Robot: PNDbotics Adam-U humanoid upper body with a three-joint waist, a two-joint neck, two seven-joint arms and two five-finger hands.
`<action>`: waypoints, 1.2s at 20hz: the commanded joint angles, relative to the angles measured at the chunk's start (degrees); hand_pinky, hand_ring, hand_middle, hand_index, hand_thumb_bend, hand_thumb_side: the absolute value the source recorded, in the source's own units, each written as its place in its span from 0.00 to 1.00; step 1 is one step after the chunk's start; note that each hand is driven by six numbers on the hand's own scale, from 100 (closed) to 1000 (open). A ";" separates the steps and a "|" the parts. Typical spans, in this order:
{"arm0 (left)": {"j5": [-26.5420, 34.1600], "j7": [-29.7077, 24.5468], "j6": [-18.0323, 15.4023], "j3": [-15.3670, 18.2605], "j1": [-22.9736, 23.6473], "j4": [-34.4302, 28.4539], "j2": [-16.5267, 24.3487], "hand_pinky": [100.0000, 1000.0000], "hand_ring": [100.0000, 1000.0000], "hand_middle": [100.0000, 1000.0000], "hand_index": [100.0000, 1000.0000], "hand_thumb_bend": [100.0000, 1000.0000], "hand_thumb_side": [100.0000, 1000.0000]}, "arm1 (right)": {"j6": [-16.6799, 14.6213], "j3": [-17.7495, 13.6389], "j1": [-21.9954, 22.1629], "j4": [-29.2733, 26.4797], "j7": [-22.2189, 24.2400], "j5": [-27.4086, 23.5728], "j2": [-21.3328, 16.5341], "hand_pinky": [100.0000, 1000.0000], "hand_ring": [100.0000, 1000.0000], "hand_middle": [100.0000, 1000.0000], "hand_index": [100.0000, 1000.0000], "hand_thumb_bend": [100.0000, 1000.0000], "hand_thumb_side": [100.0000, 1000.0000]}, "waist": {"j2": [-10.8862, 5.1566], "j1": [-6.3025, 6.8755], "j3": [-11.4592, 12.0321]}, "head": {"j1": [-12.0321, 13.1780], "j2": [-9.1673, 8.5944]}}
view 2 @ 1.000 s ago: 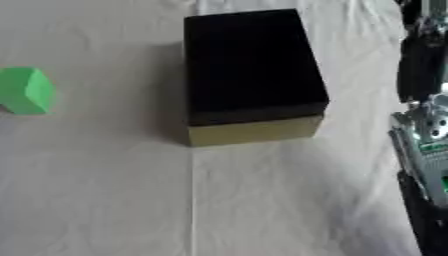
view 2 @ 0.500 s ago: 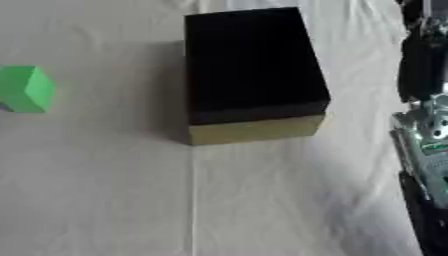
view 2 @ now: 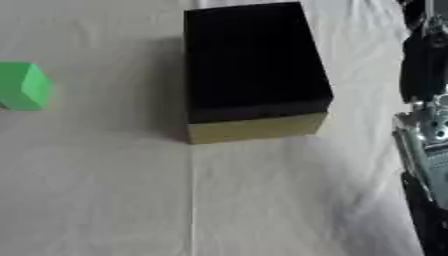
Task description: Pick up objects on the table and place them in the box.
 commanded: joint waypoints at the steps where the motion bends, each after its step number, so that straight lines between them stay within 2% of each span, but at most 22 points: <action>1: -0.80 0.35 -0.74 0.34 -2.13 1.57 0.31 0.76 0.84 0.88 0.93 0.49 0.31 | -0.05 -0.08 -0.66 -1.15 0.29 -0.31 -0.49 0.87 0.81 0.83 0.82 0.00 1.00 | -0.91 0.22 -0.11 | 0.43 -0.72; 13: -3.51 -0.98 -2.98 0.08 -8.49 8.39 -4.31 0.76 0.84 0.87 0.92 0.48 0.31 | -0.03 0.16 -1.42 -1.15 0.57 -0.56 -0.03 0.87 0.81 0.83 0.82 0.00 1.00 | 0.21 0.60 -1.33 | 1.65 -1.72; 18: -4.73 -0.56 -4.03 0.23 -9.77 10.31 -5.94 0.76 0.84 0.87 0.91 0.46 0.30 | -0.04 0.18 -1.81 -1.15 0.64 -0.67 0.19 0.87 0.81 0.83 0.82 0.00 1.00 | 0.76 0.86 -1.92 | 2.10 -2.42; 21: -3.82 -1.34 -4.64 -0.03 -9.81 10.53 -6.30 0.73 0.82 0.83 0.89 0.44 0.31 | 0.08 0.05 -1.80 -1.15 0.47 -0.68 0.34 0.87 0.81 0.83 0.82 0.00 1.00 | 0.92 1.00 -2.05 | 2.19 -2.49; 24: -2.86 -1.70 -5.17 -0.13 -9.74 9.93 -6.16 0.68 0.77 0.75 0.81 0.40 0.34 | 0.28 0.03 -1.74 -1.15 0.33 -0.67 0.43 0.87 0.81 0.83 0.82 0.00 1.00 | 0.91 1.07 -2.01 | 2.14 -2.45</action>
